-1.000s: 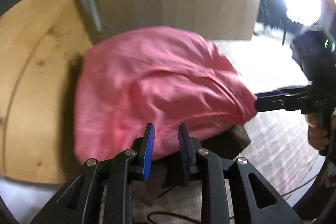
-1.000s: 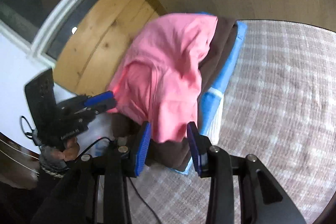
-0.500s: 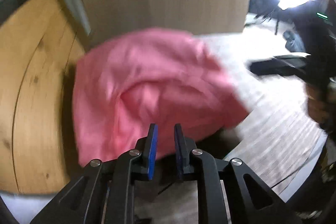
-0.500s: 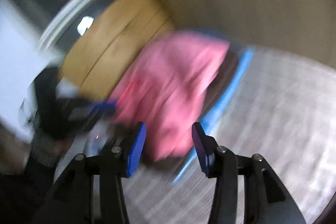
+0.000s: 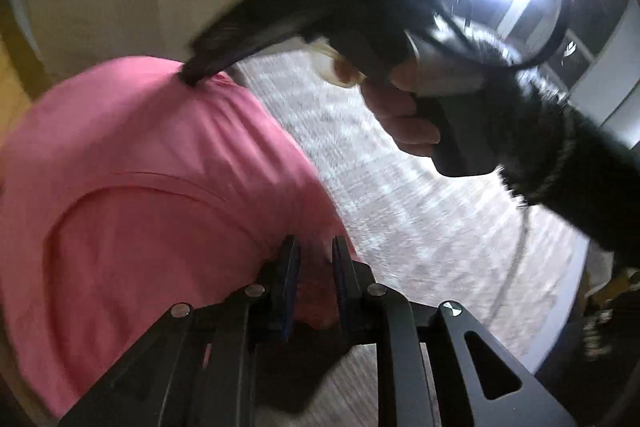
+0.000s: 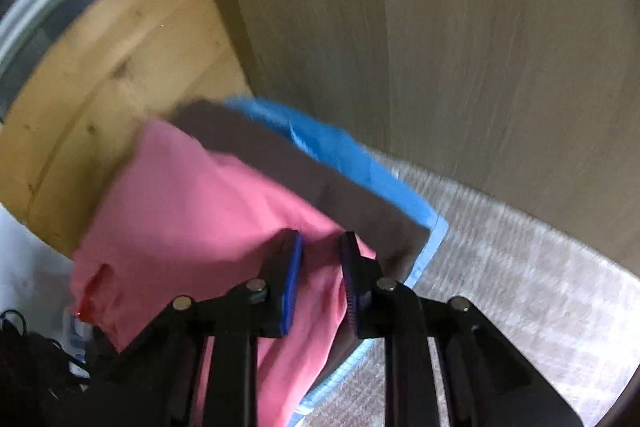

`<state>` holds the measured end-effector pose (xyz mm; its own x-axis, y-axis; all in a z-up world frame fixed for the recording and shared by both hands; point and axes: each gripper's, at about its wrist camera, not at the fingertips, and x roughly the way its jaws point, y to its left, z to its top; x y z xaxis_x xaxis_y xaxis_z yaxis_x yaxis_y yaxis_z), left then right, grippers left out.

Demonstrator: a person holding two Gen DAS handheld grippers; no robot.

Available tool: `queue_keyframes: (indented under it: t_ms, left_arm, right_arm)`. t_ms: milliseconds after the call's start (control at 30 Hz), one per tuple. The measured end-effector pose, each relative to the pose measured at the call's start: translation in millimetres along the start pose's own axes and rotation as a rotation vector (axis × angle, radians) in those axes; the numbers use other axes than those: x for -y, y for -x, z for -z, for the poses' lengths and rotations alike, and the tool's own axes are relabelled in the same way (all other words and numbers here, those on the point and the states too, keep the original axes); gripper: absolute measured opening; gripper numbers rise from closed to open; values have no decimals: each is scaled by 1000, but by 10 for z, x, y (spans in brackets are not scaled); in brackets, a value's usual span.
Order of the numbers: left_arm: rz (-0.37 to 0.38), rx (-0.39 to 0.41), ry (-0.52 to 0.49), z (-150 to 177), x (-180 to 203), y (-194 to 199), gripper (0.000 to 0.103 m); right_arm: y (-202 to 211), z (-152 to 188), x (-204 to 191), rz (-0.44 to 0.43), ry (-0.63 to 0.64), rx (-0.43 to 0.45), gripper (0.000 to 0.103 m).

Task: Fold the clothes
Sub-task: 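Lower the shirt onto the stack and open both grippers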

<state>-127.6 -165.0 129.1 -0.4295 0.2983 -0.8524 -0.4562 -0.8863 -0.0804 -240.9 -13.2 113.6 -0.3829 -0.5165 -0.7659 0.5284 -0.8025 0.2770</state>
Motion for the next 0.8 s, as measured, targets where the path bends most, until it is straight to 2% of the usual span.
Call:
queue_keyframes:
  t_ms: [100, 167, 300, 367, 433, 500, 567, 633, 700, 800]
  left_arm:
    - [-42, 40, 41, -17, -143, 254, 23]
    - [-70, 67, 68, -29, -239, 423, 25]
    - [-258, 63, 177, 14, -618, 425, 26]
    - [-302, 27, 225, 94, -761, 265, 26]
    - [-305, -2, 269, 195, -833, 145, 24]
    - [-300, -27, 312, 299, -887, 44, 22]
    - [-259, 15, 342, 330, -817, 183, 22]
    - [-231, 68, 335, 339, -609, 355, 23]
    - [-217, 91, 308, 372, -382, 463, 25]
    - [-183, 92, 299, 561, -239, 513, 26]
  right_arm:
    - [247, -61, -189, 17, 51, 78, 20]
    - [251, -143, -367, 3, 93, 105, 20]
    - [-166, -387, -700, -43, 176, 52, 20]
    - [-446, -410, -835, -38, 214, 7, 22]
    - [-649, -404, -811, -12, 209, -36, 22]
    - [-523, -468, -758, -39, 157, -38, 22]
    - [-216, -449, -757, -61, 128, 9, 22]
    - [197, -264, -765, -74, 138, 61, 23]
    - [540, 64, -762, -68, 141, 81, 23]
    - [747, 611, -775, -45, 105, 65, 23]
